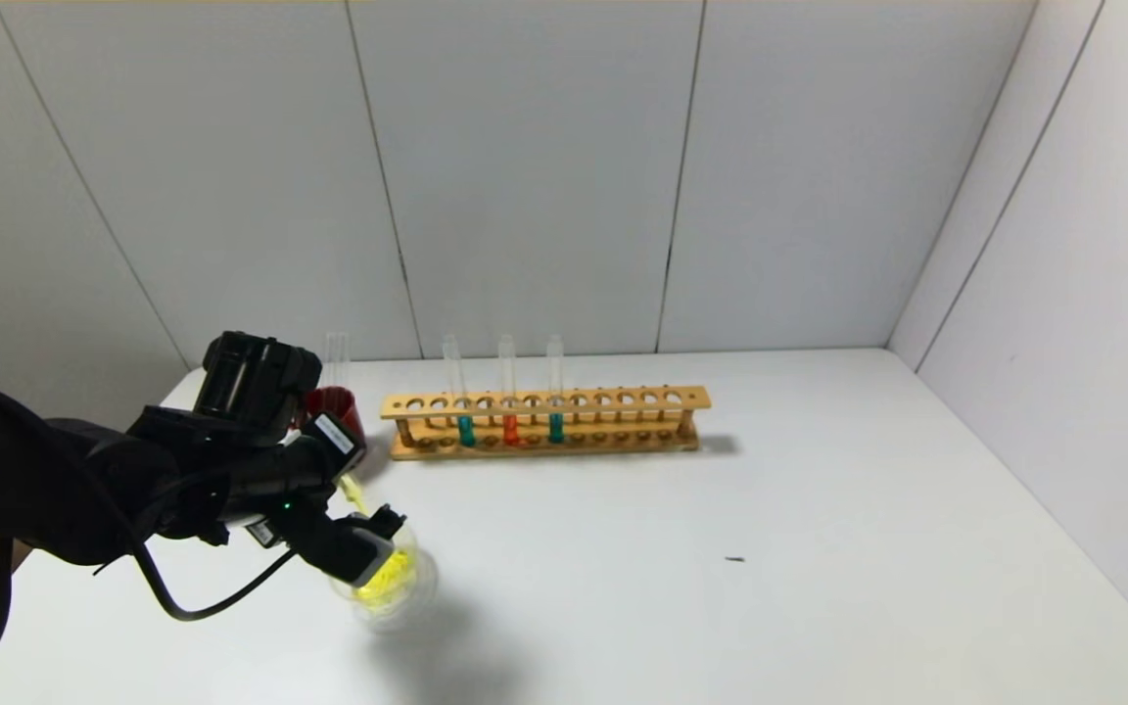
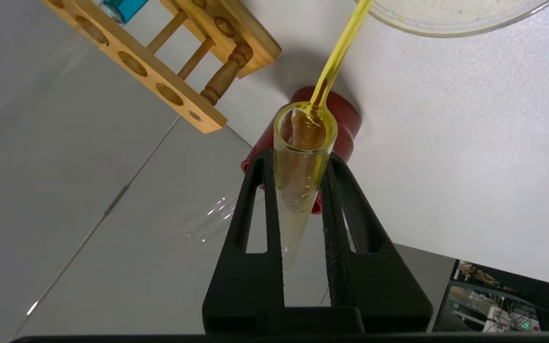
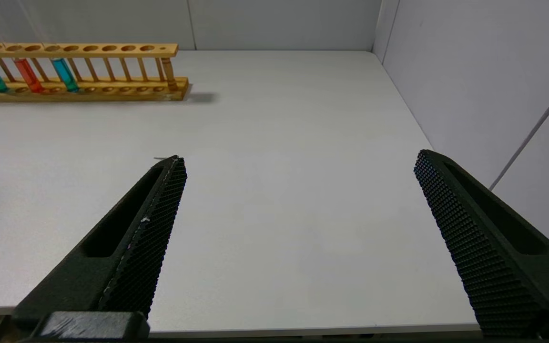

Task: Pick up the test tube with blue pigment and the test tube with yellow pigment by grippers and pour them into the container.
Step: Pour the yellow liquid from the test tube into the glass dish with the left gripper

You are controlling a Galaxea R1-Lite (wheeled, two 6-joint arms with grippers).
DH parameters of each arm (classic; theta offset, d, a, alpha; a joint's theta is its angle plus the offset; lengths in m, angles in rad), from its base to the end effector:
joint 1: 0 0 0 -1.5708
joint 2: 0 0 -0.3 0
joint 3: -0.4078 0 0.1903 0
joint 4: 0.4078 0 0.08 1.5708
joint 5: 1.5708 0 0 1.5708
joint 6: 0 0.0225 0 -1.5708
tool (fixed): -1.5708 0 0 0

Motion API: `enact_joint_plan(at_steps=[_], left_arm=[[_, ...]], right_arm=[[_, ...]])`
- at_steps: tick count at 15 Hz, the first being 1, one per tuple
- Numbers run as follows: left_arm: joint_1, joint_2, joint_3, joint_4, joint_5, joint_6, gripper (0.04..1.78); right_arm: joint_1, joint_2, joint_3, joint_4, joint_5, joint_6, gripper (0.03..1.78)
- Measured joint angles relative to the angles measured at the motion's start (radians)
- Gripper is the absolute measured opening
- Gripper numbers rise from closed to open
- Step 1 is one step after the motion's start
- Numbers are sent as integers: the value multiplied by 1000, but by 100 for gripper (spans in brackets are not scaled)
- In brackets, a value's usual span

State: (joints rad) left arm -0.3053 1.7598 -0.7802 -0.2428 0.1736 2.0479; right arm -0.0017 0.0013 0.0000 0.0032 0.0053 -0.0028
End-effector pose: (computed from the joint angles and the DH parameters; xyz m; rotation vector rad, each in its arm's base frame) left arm 0.2797 -0.0841 0.1230 2.1129 0.3259 -0.8324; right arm -0.0227 0.0002 0.0752 -0.0028 0.0045 0.0036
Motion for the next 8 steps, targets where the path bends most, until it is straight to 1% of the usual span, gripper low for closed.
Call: enact_joint_plan(at_steps=[8], left_arm=[[0,-12,10,-60,3,119,30]], right_arm=[[0,0,0,0,0,0,175]])
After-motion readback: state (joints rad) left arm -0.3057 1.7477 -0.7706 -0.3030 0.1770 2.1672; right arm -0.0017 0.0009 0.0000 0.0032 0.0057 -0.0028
